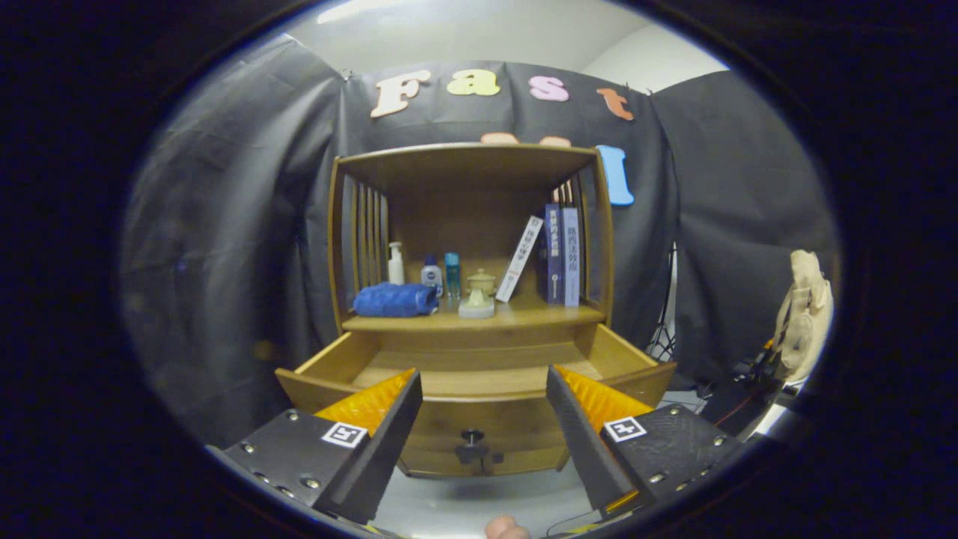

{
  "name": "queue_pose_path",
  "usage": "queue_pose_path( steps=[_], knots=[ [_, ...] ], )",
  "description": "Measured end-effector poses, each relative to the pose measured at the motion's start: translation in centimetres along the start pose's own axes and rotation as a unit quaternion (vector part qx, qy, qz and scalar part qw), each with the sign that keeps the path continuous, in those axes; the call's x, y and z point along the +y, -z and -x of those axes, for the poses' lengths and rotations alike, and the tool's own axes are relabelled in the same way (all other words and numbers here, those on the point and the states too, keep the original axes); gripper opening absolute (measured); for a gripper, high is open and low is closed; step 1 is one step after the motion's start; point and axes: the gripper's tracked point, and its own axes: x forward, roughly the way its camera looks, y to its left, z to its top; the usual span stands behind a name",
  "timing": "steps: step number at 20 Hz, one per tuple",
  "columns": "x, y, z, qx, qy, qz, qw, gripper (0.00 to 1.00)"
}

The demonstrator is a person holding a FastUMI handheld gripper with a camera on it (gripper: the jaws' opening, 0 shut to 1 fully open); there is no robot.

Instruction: Pull open the drawer, take out the items inside it, and place them on the countertop above the cabinet.

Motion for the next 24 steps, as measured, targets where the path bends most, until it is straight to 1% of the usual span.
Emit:
queue_pose_path(
  steps=[2,6,12,17,18,19,21,24],
  knots=[
    [0.6,1.8,-0.6,0.011,-0.008,-0.008,1.0,0.99],
    [1.6,4.9,-1.9,0.024,-0.019,0.003,1.0,0.99],
    [1.8,8.2,-4.7,0.045,-0.008,-0.001,0.999,0.99],
    [1.4,9.1,-7.1,0.047,0.002,-0.008,0.999,0.99],
    [1.2,9.6,-7.6,0.055,0.002,-0.007,0.998,0.99],
    [1.4,9.0,-7.0,0.041,0.002,-0.013,0.999,0.99],
    [1.2,8.9,-7.9,0.034,-0.003,-0.007,0.999,0.98],
    [0.7,8.8,-9.6,0.034,-0.016,-0.017,0.999,0.99]
  ],
)
